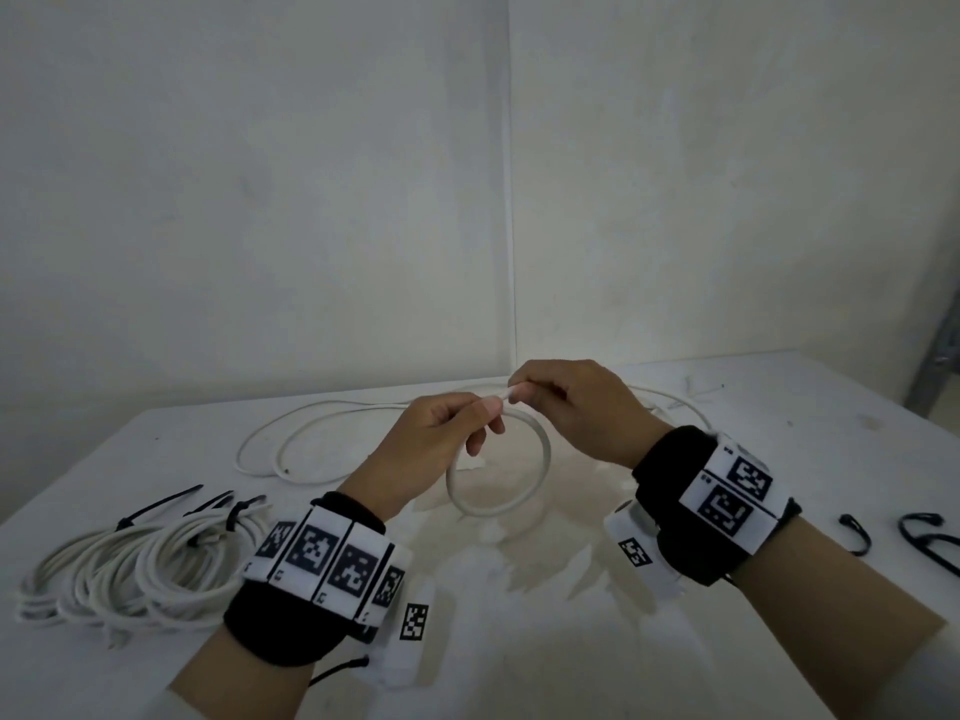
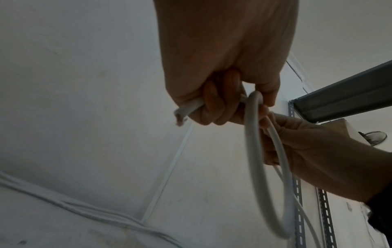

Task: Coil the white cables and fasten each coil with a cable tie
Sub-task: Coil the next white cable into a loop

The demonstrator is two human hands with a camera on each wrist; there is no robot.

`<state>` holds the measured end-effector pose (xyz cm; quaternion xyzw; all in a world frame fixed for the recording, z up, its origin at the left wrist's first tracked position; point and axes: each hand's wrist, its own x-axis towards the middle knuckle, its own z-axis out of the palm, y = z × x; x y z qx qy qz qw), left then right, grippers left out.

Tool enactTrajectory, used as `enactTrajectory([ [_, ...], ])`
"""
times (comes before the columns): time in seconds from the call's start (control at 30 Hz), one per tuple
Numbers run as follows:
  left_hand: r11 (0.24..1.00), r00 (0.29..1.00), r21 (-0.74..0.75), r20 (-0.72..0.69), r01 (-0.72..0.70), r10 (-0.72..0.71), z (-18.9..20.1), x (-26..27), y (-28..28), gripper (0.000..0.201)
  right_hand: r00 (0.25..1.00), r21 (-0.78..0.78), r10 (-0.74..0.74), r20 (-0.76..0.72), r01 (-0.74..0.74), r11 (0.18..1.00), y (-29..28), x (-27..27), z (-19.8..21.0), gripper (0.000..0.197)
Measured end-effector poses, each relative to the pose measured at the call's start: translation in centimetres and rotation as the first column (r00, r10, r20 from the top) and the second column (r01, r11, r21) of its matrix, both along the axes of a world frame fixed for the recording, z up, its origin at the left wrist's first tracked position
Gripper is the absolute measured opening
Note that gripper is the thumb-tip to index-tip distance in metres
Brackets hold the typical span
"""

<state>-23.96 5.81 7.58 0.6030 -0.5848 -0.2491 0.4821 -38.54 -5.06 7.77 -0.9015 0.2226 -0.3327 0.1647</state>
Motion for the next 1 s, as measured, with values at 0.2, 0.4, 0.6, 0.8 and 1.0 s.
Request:
enactTrajectory([
  [0.2,0.999,0.999,-0.003,-0.016,-0.045,0.044,0.3,-0.2,0.4,0.032,0.998,0.164,0.06,0.023,-0.063,0.985,-0.4,-0.7,0.9,0.018],
  [0.4,0.999,0.992,-0.007,-0.116,-0.044,0.043,0.3,0.0,0.4,0.03,0.981,0.283,0.176,0.083,-0.192,0.94,0.7,-0.1,0.7,0.02],
  [0.6,0.998,0.986,0.033,-0.159,-0.05,0.055,0.2,0.1,0.3,0.032,0.978,0.289,0.156,0.135,-0.19,0.938,0.3,0.6,1.3,0.018],
  [0.8,0.996,0.971,-0.031,-0.225,-0.087,0.078,0.3,0.9,0.2,0.026,0.963,0.401,0.213,0.165,-0.263,0.878,0.8,1.2,1.2,0.018],
  [1.0,0.986,0.98,-0.069,-0.141,-0.153,0.142,-0.6,1.6,-0.2,0.023,0.984,0.373,0.105,0.146,-0.153,0.915,0.9,1.9,0.7,0.025],
])
